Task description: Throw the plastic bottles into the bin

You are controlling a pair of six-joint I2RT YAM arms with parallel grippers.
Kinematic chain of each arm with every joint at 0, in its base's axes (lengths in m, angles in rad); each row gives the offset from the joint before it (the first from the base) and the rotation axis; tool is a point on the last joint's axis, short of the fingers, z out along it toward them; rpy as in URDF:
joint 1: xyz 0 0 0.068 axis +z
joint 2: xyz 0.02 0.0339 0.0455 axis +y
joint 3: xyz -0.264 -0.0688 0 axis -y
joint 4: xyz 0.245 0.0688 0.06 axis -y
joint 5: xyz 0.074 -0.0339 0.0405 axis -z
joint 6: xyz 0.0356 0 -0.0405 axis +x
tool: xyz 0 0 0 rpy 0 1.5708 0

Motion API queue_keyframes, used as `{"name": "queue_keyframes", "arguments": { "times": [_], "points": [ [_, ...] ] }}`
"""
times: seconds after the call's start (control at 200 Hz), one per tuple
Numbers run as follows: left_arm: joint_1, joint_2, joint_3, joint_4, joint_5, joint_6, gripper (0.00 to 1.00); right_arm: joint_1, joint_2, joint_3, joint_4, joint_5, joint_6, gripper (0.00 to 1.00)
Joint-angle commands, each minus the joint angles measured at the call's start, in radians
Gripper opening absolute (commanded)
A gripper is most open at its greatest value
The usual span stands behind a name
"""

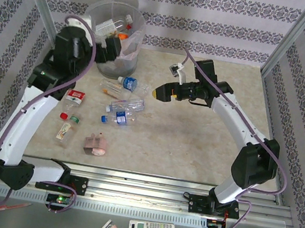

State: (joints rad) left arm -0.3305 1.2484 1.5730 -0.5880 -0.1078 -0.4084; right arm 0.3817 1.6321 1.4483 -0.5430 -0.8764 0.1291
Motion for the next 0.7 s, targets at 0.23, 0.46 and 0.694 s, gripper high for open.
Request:
{"name": "queue_keyframes", "arguments": {
  "times": [0.23, 0.46, 0.694],
  "points": [
    [-0.038, -0.023, -0.359, -0.126, 0.21, -0.487, 0.98, 0.021, -0.067, -0.072, -0.021, 0.035, -0.014, 0.98],
    [-0.047, -0.038, -0.538, -0.08, 0.282, -0.739, 0.94, 0.024, -0.12, -0.12, -0.022, 0.055, -0.011, 0.98],
    [-0.059, -0.009, -0.649, 0.016, 0.32, -0.921, 0.91, 0.025, -0.156, -0.171, -0.013, 0.062, -0.007, 0.98]
  ]
}}
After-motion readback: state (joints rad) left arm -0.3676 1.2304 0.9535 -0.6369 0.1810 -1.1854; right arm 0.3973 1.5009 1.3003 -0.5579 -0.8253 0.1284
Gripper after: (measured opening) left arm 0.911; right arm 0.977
